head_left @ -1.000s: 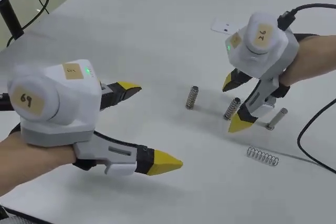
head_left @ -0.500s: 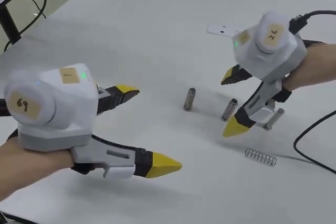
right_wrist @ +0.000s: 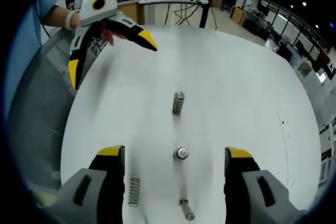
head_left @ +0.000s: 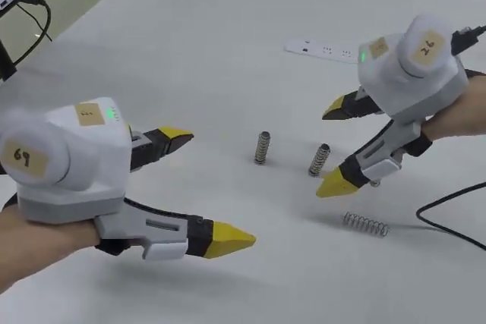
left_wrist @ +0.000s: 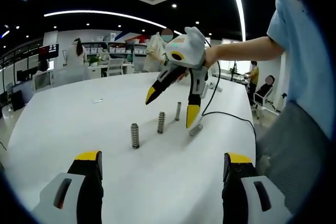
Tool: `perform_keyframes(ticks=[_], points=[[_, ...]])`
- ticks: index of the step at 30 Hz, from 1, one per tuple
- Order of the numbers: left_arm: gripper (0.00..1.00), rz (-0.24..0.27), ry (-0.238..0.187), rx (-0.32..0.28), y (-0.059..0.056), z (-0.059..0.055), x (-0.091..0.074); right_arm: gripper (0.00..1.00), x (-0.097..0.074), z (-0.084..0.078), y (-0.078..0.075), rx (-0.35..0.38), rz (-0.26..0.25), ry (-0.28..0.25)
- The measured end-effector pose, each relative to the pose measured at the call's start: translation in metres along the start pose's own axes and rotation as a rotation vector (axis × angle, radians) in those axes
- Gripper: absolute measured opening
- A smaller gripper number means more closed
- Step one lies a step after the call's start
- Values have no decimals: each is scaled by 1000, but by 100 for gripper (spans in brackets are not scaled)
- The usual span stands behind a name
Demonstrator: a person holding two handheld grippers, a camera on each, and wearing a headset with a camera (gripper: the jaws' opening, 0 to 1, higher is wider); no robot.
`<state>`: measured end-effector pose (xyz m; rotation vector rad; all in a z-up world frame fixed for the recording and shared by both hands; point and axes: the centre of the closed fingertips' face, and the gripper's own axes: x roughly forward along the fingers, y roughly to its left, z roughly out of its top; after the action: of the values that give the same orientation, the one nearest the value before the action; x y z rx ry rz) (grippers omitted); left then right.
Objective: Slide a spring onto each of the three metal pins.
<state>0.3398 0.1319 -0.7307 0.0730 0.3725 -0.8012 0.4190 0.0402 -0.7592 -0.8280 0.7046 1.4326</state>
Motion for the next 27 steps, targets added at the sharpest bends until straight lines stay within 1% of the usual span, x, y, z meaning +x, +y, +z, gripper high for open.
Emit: perform_keyframes(ticks=[3, 4, 6, 8, 10, 12, 16, 17, 19, 21, 22, 23, 26, 27], points=[[93, -12, 2, 7, -3, 2, 3, 76, -8, -5, 4, 28, -12, -20], [93, -16, 3, 9, -4, 2, 4, 76, -10, -6, 4, 43, -25, -30], [93, -21, 6, 11, -6, 2, 5, 77, -14, -8, 7, 57, -29, -44], [93, -28, 9, 13, -7, 3, 6, 77, -17, -11, 8, 67, -47, -51], [93, -31, 12, 18, -7, 3, 6, 77, -21, -13, 9, 78, -56, -57], [93, -35, 14, 20, -7, 5, 6, 78, -27, -15, 10, 106, -77, -81], [93, -40, 15, 23, -7, 6, 6, 80, -36, -20, 11, 144, -114, -107], [93, -41, 16, 25, -6, 7, 7, 81, -40, -21, 12, 155, -126, -124], [94, -46, 19, 28, -7, 7, 8, 81, -44, -23, 14, 179, -137, -141], [94, -50, 22, 31, -7, 7, 9, 84, -47, -28, 17, 197, -149, -148], [94, -52, 23, 31, -8, 7, 9, 84, -49, -31, 18, 210, -164, -150], [94, -55, 25, 32, -9, 7, 10, 85, -51, -33, 20, 218, -168, -156], [94, -62, 28, 37, -10, 7, 12, 86, -56, -39, 26, 270, -188, -188], [93, -64, 29, 38, -11, 7, 12, 87, -57, -41, 28, 276, -193, -190]])
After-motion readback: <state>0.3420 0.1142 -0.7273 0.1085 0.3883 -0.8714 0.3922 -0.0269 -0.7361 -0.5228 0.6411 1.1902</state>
